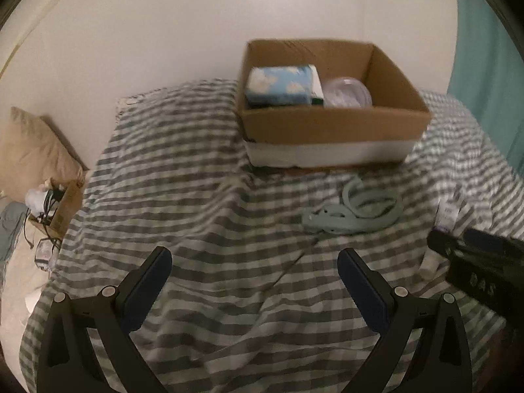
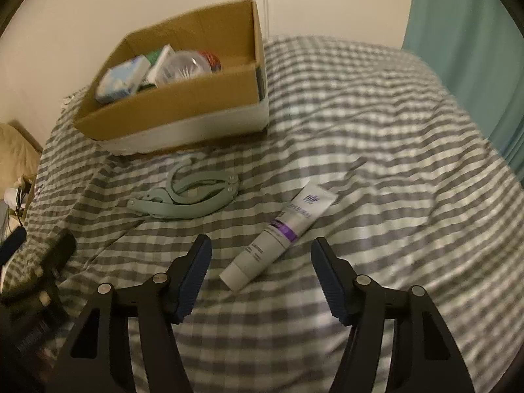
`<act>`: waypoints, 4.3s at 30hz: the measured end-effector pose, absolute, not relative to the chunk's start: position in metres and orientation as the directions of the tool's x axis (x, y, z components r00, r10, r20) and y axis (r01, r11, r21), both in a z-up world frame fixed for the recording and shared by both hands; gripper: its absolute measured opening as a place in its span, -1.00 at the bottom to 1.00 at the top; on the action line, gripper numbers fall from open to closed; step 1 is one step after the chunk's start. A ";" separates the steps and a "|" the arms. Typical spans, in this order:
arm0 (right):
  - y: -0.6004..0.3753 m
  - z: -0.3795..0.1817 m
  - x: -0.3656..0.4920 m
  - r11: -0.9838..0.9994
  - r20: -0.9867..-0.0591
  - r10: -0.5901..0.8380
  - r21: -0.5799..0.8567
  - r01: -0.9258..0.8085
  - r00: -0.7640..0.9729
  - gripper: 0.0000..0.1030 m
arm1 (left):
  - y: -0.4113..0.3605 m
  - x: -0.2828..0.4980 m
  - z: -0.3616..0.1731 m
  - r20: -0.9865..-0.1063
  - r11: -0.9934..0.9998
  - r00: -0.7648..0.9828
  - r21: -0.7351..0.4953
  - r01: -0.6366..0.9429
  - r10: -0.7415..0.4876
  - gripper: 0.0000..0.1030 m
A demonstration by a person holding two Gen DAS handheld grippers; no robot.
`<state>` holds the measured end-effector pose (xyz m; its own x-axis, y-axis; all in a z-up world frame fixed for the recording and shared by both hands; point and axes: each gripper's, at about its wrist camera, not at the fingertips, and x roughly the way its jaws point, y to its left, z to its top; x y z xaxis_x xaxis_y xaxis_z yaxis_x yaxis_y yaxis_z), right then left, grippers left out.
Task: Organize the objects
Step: 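Grasp the white toothpaste tube with the right gripper while the left gripper approaches the hanger, then grasp the pale blue folding hanger with the left gripper and lift it, then lower the hanger and toothpaste tube into the cardboard box and open both grippers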
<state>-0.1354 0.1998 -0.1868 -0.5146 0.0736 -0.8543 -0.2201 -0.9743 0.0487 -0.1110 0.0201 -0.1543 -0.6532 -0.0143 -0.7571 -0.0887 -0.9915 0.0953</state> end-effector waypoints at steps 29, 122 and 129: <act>0.252 -0.161 -0.123 -0.956 -0.795 0.062 0.126 -0.263 -0.604 -0.54 | 0.113 -0.166 -0.209 -0.818 -0.857 -0.570 0.238 -0.457 0.077 1.00; 0.194 -0.054 -0.325 -0.995 -0.746 -0.058 0.093 -0.017 -0.664 -0.54 | 0.044 -0.328 -0.063 -0.728 -0.918 -0.610 -0.070 -0.389 0.314 0.20; 0.209 -0.053 -0.331 -0.992 -0.748 -0.064 0.117 -0.037 -0.661 -0.52 | 0.050 -0.320 -0.063 -0.730 -0.919 -0.618 -0.034 -0.392 0.291 0.43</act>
